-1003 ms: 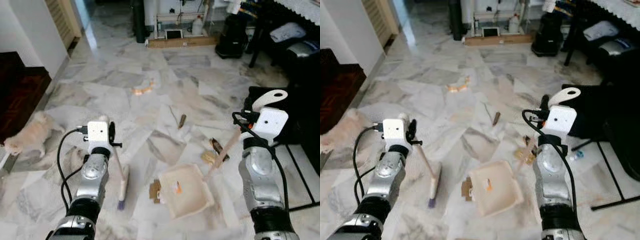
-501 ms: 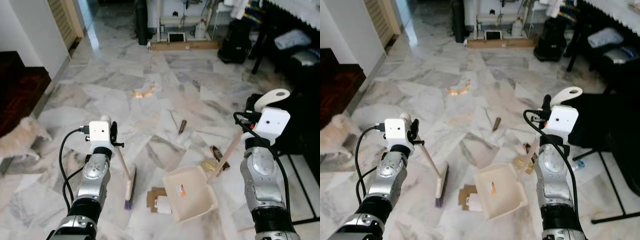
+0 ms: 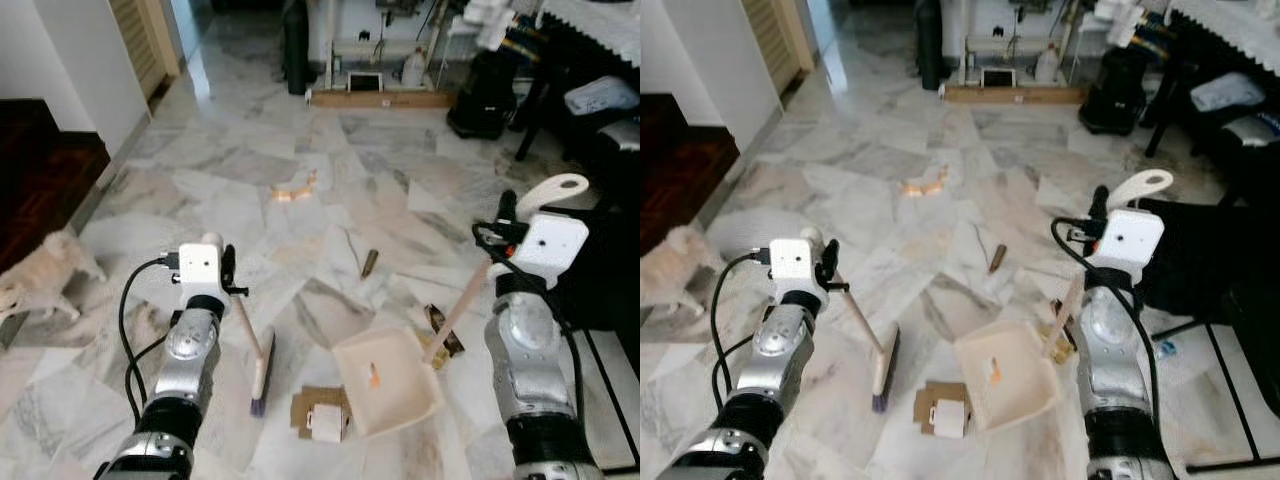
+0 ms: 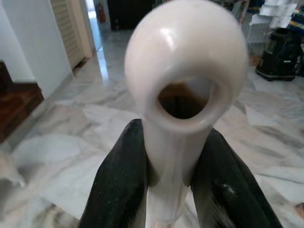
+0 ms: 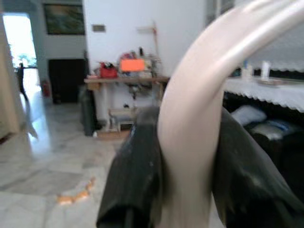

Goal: Sweep floor

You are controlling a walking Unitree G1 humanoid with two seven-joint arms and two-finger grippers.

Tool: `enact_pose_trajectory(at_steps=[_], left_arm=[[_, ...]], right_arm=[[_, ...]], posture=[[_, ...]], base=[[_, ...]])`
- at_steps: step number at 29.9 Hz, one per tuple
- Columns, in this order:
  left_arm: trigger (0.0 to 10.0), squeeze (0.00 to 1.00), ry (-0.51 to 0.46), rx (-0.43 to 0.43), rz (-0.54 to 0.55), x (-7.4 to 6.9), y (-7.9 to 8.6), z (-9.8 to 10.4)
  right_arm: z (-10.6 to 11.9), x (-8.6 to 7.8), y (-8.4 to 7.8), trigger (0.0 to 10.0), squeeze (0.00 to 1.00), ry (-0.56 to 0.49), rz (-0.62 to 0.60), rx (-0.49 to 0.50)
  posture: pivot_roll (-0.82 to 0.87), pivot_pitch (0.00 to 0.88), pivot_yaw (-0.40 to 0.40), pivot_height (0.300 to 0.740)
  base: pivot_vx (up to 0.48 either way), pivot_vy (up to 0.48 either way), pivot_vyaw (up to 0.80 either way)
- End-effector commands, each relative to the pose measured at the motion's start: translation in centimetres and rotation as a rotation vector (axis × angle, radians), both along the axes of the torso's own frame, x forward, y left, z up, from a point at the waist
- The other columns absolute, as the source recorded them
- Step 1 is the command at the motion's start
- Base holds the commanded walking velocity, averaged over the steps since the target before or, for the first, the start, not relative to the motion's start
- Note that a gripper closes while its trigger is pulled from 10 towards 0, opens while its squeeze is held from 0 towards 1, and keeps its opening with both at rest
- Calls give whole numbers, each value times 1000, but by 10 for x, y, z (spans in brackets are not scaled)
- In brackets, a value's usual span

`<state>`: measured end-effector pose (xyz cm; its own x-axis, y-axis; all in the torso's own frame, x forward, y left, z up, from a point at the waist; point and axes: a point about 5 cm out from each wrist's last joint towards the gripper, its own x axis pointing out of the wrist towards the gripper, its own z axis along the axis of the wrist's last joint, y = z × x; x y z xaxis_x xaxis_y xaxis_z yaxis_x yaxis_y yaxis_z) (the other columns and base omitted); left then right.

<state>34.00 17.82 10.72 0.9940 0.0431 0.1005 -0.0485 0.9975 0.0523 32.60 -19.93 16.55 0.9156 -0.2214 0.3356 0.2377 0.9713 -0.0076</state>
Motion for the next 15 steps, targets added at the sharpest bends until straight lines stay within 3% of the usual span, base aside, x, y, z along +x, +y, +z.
enact_pose_trajectory(at_steps=[1,15], left_arm=[[10000,0,-41,-5,-17,3,-6,10],[10000,0,-36,-1,-20,2,-6,8]], right_arm=[[13,-2,-8,10000,0,-62,-28,-4],[6,-7,-22,10000,0,-40,-115,-10]], posture=[[-11,38,36,740],[-9,58,40,740]], base=[[0,0,0],[0,0,0]])
